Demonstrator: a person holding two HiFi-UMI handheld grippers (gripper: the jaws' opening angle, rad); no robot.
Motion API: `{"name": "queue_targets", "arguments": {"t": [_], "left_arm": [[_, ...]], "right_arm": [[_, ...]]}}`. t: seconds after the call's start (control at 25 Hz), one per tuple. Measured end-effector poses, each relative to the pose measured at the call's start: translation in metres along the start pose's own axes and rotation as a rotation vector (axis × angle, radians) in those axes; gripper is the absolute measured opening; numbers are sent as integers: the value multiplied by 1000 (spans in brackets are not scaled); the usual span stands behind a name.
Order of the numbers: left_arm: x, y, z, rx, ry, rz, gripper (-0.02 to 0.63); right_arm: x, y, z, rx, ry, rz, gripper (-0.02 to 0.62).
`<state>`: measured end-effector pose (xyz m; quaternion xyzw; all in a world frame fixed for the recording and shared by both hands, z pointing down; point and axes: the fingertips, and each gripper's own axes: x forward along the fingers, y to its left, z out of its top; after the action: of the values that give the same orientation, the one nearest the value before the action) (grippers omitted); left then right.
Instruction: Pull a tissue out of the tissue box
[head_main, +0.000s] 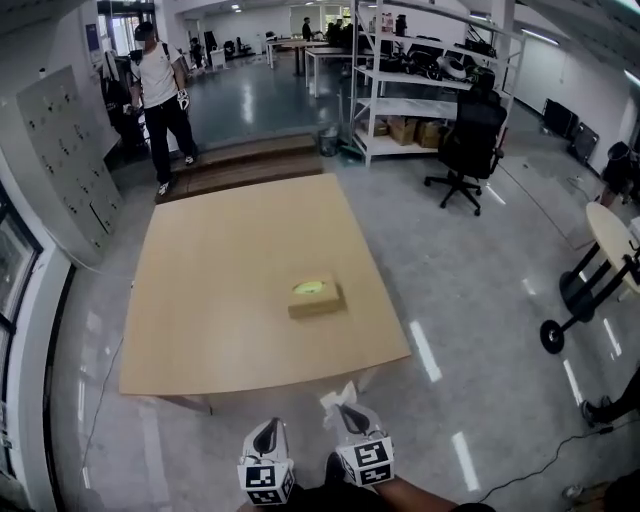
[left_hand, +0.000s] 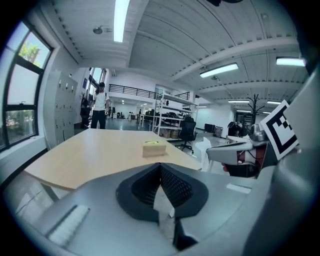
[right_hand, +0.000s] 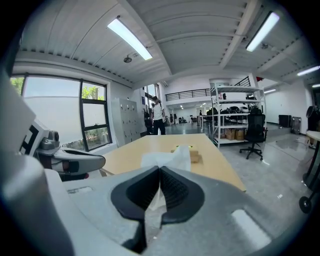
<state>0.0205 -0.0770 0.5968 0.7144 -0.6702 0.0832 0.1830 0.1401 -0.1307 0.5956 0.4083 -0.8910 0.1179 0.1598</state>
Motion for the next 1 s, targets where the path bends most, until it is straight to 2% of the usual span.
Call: {"name": "queue_targets", "arguments": {"t": [0.36,0.68,1.0], "left_arm": [[-51,-4,-13,27,-20,-28,18],[-134,29,-29,34,-44,-48,18],[-197,29,-53,47,-48,-117,18]], "right_arm": [[-41,39,-19,3,8,-30,-1],[-84,118,-30,12,-2,-74,-2],[-143,174,-51,16,-1,-134,-2]]}}
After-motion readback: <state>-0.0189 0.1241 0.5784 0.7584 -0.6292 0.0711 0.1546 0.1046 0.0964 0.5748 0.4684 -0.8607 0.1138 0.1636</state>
